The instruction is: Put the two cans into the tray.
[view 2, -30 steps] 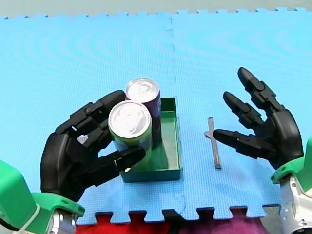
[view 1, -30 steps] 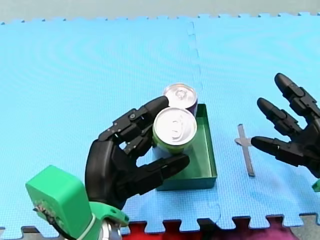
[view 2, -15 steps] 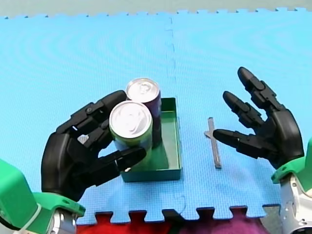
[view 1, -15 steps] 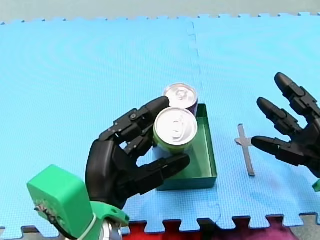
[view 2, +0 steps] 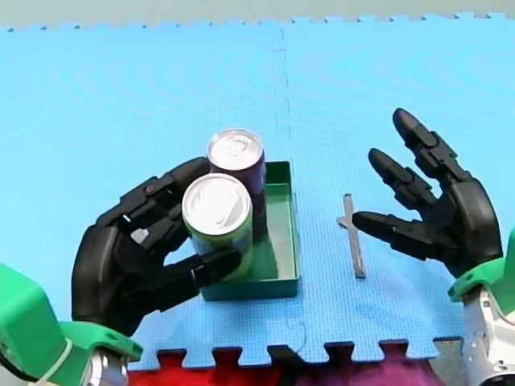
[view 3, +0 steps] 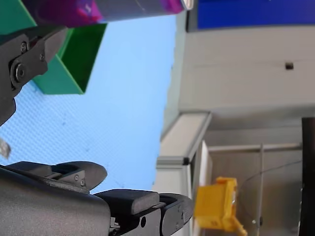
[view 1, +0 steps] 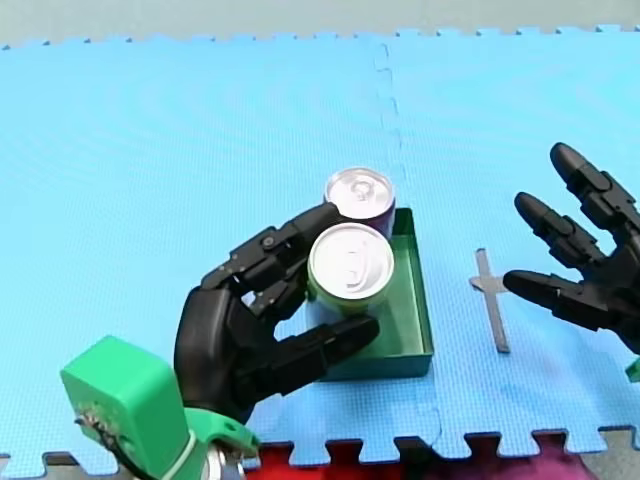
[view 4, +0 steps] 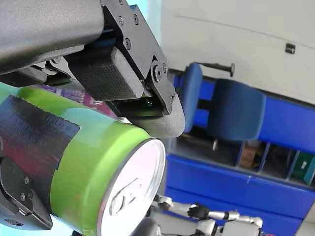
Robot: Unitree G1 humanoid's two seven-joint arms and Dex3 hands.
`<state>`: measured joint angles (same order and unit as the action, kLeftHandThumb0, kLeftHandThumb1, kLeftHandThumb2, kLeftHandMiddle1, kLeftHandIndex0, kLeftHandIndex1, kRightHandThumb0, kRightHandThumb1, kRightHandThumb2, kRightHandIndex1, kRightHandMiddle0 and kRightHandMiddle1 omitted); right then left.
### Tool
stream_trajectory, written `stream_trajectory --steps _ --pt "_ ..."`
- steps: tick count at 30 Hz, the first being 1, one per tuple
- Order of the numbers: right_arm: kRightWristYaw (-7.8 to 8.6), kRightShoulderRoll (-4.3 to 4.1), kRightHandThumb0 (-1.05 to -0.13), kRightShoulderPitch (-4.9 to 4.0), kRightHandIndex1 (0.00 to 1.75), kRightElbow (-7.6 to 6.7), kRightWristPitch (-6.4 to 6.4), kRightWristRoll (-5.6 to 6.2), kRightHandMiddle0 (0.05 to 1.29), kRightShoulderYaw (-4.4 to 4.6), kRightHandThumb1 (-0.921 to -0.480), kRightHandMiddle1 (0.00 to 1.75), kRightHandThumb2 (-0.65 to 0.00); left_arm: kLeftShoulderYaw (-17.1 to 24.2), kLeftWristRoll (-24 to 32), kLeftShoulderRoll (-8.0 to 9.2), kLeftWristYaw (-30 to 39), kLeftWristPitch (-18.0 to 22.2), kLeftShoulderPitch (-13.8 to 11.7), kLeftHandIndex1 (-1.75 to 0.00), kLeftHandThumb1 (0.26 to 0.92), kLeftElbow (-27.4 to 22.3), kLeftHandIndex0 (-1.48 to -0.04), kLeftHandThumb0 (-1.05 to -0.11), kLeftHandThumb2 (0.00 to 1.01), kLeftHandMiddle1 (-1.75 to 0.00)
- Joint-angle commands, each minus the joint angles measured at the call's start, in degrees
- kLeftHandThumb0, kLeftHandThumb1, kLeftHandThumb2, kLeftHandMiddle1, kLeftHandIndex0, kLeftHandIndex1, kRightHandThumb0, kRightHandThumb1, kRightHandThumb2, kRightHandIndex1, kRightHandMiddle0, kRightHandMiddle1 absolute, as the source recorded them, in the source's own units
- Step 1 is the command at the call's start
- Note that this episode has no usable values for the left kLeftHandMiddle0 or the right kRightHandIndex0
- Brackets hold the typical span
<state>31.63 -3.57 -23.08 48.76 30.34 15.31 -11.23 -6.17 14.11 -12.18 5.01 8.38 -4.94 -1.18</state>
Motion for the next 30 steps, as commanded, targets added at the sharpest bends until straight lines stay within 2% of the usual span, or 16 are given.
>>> stream_trajectory --steps 1,8,22,30 --pt "-0.08 -0.23 -0.557 0.11 0.0 -0.45 -0.1 0.16 0.29 -0.09 -0.677 0.0 0.0 0.1 0.1 -0.93 0.2 1.1 0.3 0.0 0.752 0.4 -1.29 -0.38 0.0 0.0" --pt "-0.28 -0.22 -0.545 0.4 0.0 -1.08 -0.41 0.09 0.29 0.03 -0.676 0.0 0.0 0.1 0.1 -0.88 0.1 1.4 0.3 0.0 0.752 0.8 -1.29 -0.379 0.0 0.0" --pt "-0.35 -0.37 -0.571 0.38 0.0 -0.91 -0.39 -0.02 0.29 0.08 -0.677 0.0 0.0 0.2 0.3 -0.75 0.4 1.6 0.3 0.0 0.752 1.0 -1.29 -0.378 0.0 0.0" --pt "-0.27 -0.32 -0.578 0.91 0.0 -2.04 -0.8 0.11 0.29 0.24 -0.676 0.0 0.0 0.4 0.5 -0.72 0.8 1.7 0.2 0.0 0.752 1.5 -1.29 -0.378 0.0 0.0"
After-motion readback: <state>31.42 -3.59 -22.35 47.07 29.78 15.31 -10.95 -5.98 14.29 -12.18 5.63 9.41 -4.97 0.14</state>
